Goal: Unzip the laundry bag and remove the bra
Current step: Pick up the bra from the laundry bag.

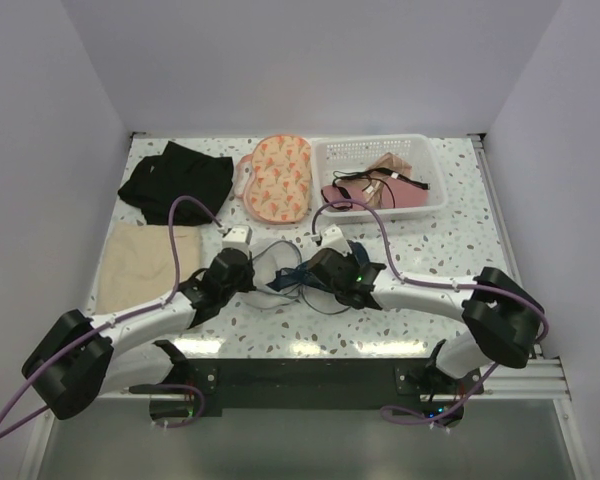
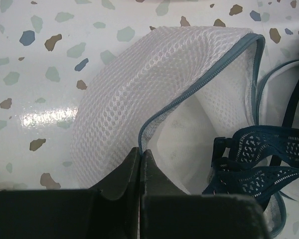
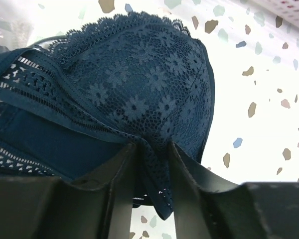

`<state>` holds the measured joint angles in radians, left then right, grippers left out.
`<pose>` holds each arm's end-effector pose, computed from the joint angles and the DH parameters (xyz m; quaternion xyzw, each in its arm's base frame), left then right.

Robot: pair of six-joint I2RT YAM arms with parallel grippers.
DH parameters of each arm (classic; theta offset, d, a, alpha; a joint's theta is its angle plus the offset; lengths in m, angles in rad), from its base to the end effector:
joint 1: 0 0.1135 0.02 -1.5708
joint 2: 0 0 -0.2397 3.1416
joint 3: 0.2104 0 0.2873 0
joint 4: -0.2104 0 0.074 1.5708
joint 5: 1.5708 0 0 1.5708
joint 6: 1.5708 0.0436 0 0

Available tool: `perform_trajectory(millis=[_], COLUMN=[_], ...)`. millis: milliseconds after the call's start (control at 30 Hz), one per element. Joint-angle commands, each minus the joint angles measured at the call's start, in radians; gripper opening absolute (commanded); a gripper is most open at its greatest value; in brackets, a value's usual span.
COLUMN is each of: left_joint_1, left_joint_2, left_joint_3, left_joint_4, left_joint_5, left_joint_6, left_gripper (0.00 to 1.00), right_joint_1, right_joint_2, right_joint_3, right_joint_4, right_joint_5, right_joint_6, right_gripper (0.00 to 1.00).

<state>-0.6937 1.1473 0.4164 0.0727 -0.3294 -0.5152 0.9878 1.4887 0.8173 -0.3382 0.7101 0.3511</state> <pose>0.2104 -0.1566 0.1186 0.0070 0.8885 -0.1259 0.4413 0.1969 0.2470 0.1339 -0.1906 0.8858 -0.1008 0.4109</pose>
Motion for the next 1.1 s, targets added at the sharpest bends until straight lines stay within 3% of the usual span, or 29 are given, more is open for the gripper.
perform_trajectory(millis=[0,67,200,400,767,1067], left_joint_1=[0.006,0.006,0.006,0.006,0.006,0.006], left_joint_2=[-0.035,-0.038,-0.037,-0.032,-0.011,-0.014], left_joint_3=[-0.016,-0.018,-0.021,-0.004,0.013,0.012], left_joint_4=[0.016,0.009,-0.002,-0.033,-0.047,-0.056], left_joint_5=[-0.040,-0.049,-0.060,-0.071,-0.085,-0.091], left_joint_6=[-0.017,-0.019,-0.026,-0.055,-0.075,-0.095], left_gripper=[0.00,0.00,0.00,0.00,0.00,0.00], right_joint_1=[-0.021,-0.028,-0.029,-0.028,-0.028,-0.029], right_joint_2=[0.022,0.021,-0.007,-0.093,-0.488,-0.630], right_joint_3=[0.045,0.048,0.049,0.033,-0.081,-0.099], right_joint_4=[0.036,0.033,0.024,0.004,0.122,0.205], right_joint_5=[0.042,0.040,0.048,0.061,0.017,0.043], right_joint_6=[0.026,0.031,0.045,0.058,-0.003,-0.040], right_gripper=[0.28,0.23,0.00,0.00,0.00,0.00])
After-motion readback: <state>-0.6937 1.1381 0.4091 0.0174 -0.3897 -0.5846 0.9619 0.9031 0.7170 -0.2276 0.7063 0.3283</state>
